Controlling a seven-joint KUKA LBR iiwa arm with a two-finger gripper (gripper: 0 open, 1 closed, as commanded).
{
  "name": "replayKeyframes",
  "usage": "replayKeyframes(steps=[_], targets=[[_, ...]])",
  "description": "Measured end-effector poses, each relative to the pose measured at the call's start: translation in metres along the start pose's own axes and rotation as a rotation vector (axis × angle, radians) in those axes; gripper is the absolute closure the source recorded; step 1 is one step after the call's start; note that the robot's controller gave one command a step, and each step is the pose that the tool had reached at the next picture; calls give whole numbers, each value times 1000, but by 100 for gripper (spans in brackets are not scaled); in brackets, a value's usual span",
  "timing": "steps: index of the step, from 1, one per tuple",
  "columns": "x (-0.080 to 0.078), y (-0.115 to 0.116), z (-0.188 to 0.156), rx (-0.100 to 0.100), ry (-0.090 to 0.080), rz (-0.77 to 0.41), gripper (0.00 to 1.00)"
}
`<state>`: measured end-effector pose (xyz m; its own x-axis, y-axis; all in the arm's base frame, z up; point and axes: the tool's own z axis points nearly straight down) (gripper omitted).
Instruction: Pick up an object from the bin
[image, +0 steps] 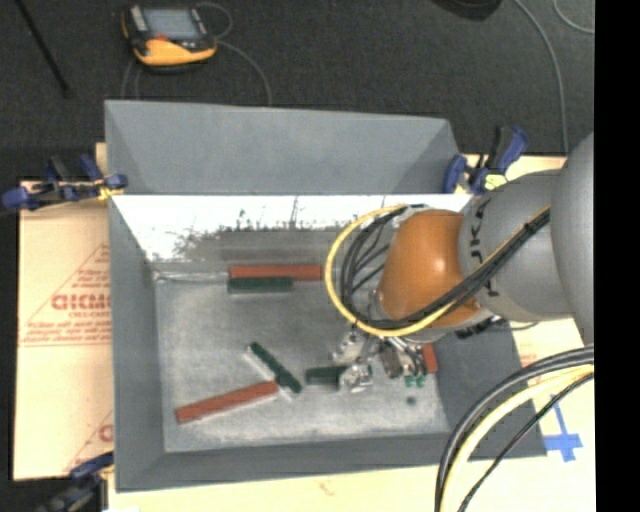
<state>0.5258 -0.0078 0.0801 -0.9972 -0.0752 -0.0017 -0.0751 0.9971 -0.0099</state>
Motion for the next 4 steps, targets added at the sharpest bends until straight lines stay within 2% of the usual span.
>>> replayKeyframes(steps=[1, 2, 3, 4], targets=[[0, 0, 0, 0, 0, -1, 100], [15, 1, -115, -9, -1, 2, 100], [15, 1, -114, -9, -1, 2, 100], [7, 2, -138, -9, 1, 1, 100]])
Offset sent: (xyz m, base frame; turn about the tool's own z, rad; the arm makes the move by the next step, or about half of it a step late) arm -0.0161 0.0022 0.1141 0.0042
